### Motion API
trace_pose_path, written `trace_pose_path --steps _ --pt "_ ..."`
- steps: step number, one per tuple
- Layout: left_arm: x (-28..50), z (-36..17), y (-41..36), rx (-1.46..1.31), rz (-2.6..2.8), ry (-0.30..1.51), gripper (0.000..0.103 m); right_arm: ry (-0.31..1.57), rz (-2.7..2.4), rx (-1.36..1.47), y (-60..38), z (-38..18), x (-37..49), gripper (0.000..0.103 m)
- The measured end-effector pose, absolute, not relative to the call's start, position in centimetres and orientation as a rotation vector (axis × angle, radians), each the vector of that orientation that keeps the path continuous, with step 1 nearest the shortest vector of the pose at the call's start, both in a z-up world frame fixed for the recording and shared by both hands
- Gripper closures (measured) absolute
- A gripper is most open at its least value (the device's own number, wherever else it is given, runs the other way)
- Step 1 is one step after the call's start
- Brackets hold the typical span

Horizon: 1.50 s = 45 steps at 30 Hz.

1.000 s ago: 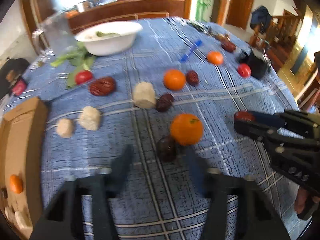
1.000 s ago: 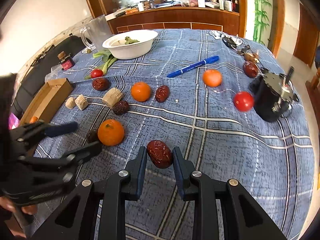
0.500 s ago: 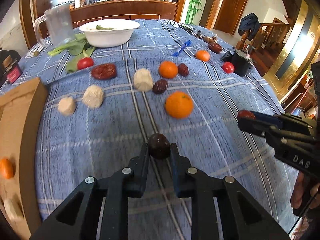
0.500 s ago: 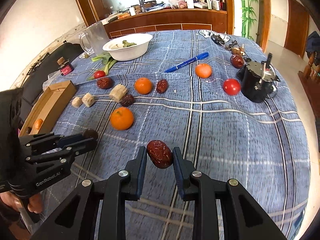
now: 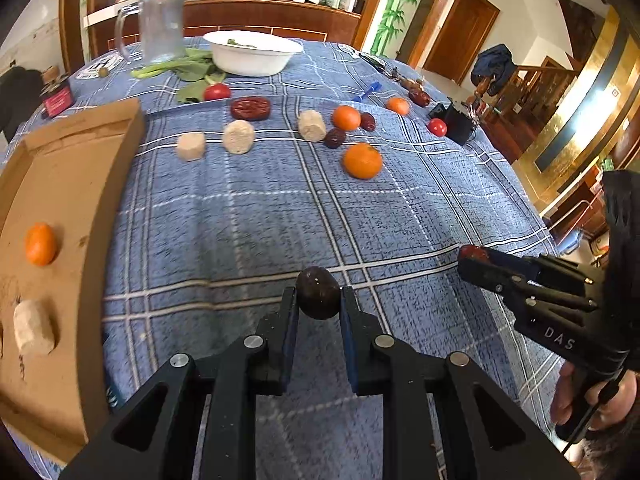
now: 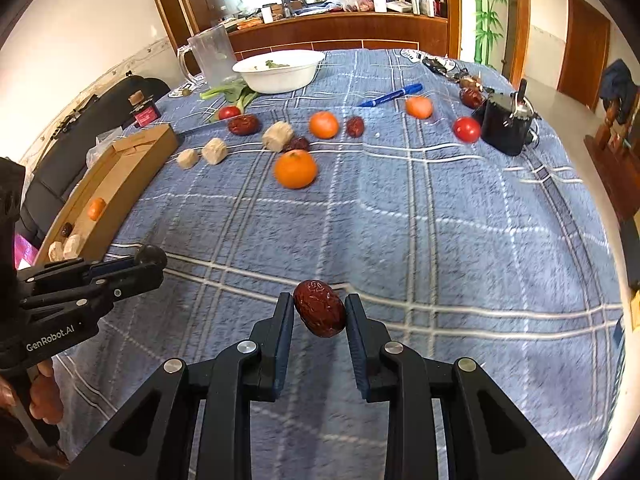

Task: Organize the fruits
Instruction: 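Carry both held dates into the cardboard tray and open both tools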

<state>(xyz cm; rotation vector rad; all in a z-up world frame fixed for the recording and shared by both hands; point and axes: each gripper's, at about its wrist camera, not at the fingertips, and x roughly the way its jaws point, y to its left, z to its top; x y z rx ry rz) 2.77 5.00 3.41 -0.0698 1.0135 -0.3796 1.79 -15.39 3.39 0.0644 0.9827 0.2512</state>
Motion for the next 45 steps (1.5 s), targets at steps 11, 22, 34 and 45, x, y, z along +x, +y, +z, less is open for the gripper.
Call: trace_pose_path --steps 11,22,34,45 --pt "1.3 5.5 9.2 -0.099 -0.364 0.965 0.084 0.933 0.264 0.036 -10.6 5.8 1.2 0.075" --pt "1.0 7.1 16.0 -0.155 -0.259 0.904 0.084 0.914 0.357 -0.006 -3.7 7.3 2.8 0.075" --pt "0.7 7.6 24.3 -0.210 -0.112 0.876 0.083 0.890 0.486 -0.070 4.2 8.5 4.9 0.075" --pt "2.9 6.5 29.0 -0.207 -0.021 0.900 0.083 0.899 0.540 -0.124 10.4 8.0 8.3 0.074"
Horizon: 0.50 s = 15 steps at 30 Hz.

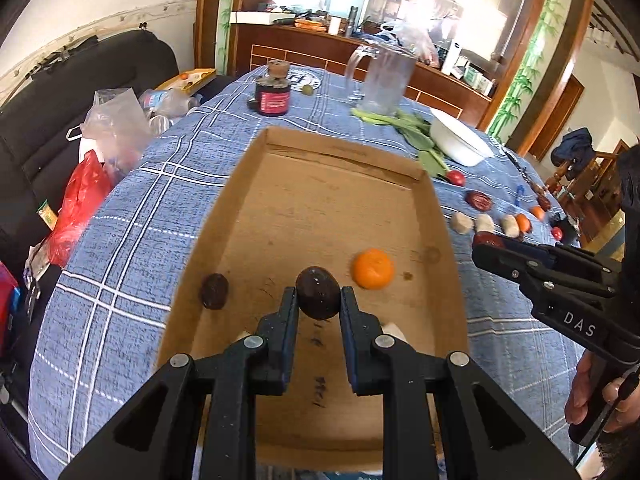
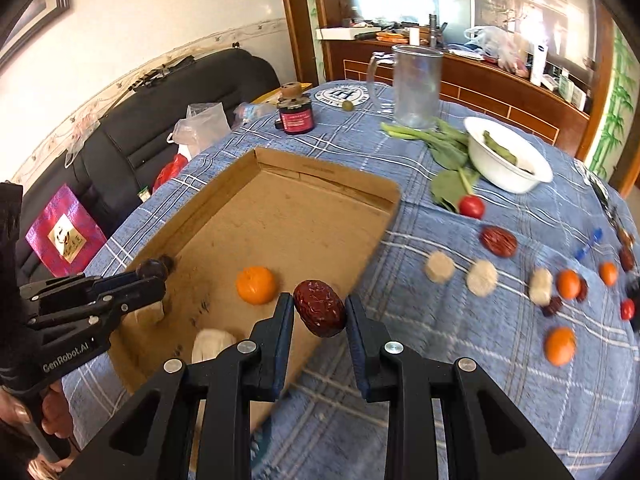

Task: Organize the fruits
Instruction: 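Carry both held dates into the cardboard tray and open both tools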

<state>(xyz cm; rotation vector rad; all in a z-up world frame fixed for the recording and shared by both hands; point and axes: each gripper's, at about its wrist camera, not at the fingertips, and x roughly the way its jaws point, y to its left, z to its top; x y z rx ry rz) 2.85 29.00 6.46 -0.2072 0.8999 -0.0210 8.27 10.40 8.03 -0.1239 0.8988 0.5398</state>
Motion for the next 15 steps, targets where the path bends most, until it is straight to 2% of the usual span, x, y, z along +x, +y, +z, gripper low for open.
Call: trace_pose_path --steps 15 --pt "8.5 3.6 31.3 -0.235 -0.004 0.977 0.083 1.000 0.536 -0.116 15.1 3.8 14.2 0.074"
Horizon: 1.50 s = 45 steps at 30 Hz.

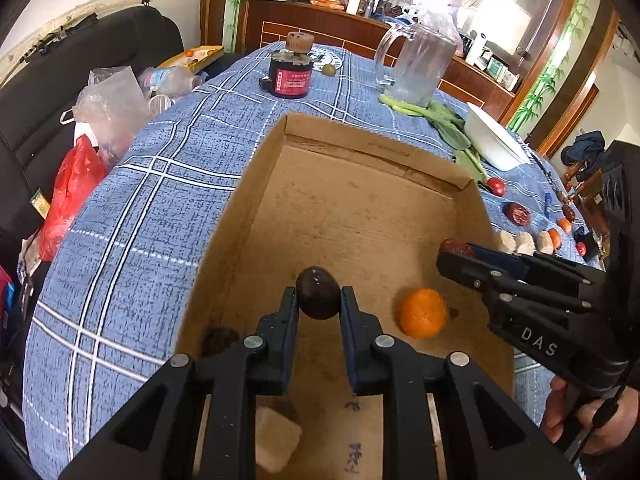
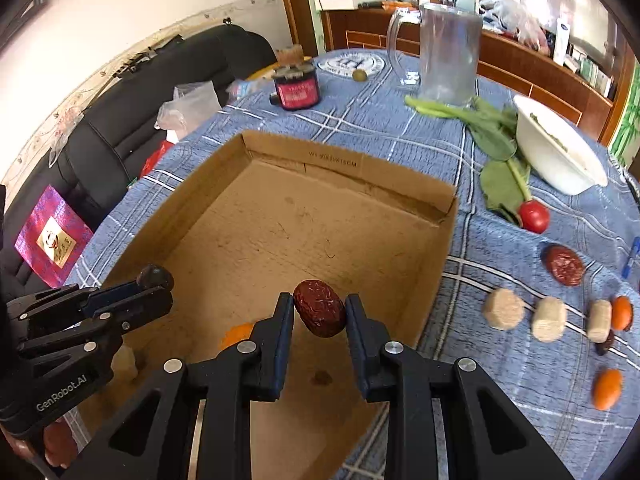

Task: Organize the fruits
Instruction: 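Carry both held dates into the cardboard tray and open both tools, then move the left tool toward a beige cork while the right tool approaches a tangerine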

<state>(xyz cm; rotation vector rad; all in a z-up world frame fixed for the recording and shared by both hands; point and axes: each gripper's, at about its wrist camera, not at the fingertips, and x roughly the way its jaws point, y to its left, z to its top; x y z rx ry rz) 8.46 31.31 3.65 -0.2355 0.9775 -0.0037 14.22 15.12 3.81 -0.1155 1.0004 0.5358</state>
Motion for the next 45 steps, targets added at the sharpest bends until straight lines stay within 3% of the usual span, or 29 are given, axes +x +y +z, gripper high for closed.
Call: trace_pose_path --steps 17,22,27,35,45 --pt "9.8 2.1 31.6 -0.212 0.031 1.034 0.082 1.023 0.532 -0.157 15.9 2.2 15.3 0.074" --pt "9.4 2.1 31.8 -0.218 0.052 1.047 0.074 1.025 0.525 -0.165 15.9 2.4 14.9 0.074" --pt "8.2 2.4 31.9 -0.210 0.080 1.036 0.063 1.018 0.514 -0.163 15.5 2.9 14.4 0.062" --pt "5.6 3.7 31.8 -0.197 0.107 0.999 0.061 0.995 0.527 -0.155 14.7 4.3 12.7 0.062" --pt "1.9 6.1 29.6 -0.200 0.176 0.905 0.046 0.987 0.548 -0.114 11.3 6.2 8.5 0.062"
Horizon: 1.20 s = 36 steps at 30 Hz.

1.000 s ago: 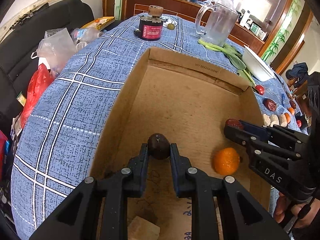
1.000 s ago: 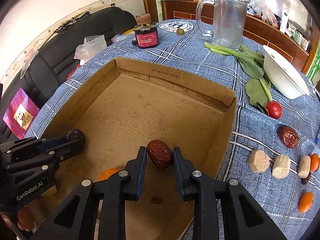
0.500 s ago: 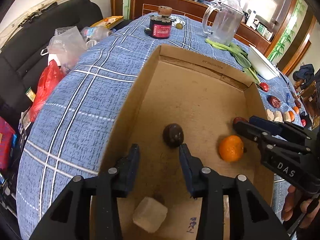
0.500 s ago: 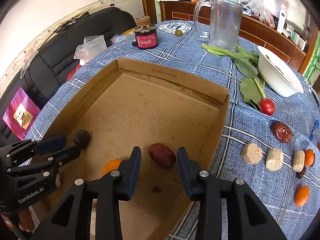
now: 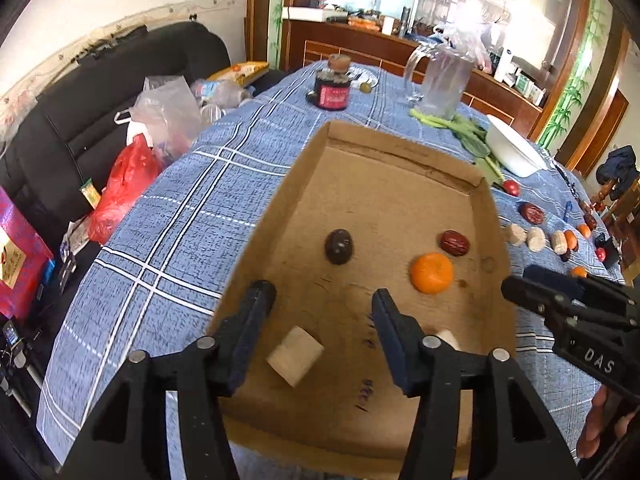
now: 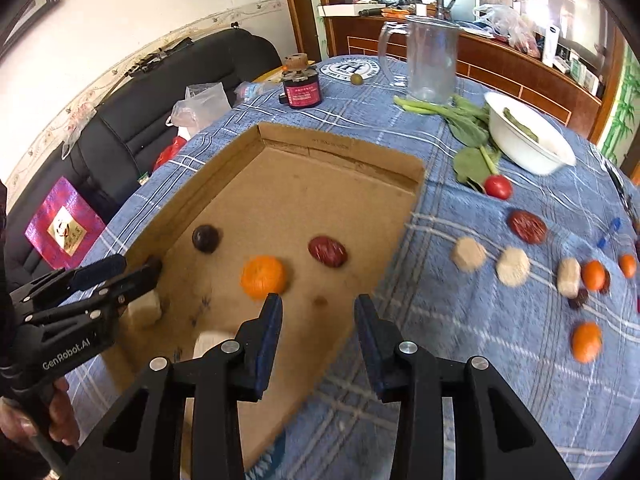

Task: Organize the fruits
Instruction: 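Move the left tool toward a beige cork while the right tool approaches a tangerine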

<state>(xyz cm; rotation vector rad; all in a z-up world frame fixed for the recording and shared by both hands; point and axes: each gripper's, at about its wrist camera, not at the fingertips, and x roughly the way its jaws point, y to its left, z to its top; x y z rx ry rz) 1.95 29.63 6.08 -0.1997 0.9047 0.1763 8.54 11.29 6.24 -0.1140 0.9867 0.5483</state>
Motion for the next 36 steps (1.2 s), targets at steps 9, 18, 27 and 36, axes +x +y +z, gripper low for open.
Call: trace_pose_path --steps 9,18,27,36 --pt "1.0 7.1 24.6 -0.189 0.130 0.885 0.037 1.005 0.503 -0.063 5.0 6.1 5.3 0.048" --pt "1.5 7.2 16.9 -0.152 0.036 0.903 0.024 1.028 0.370 0.033 -4.5 4.8 3.5 0.043" --pt "2.7 6.2 11.2 -0.078 -0.014 0.970 0.022 1.030 0.225 0.114 -14.1 3.7 5.6 0.042" --pt "4.5 5.6 9.4 -0.021 0.009 1.007 0.022 1.012 0.270 0.097 -13.7 3.1 11.8 0.033"
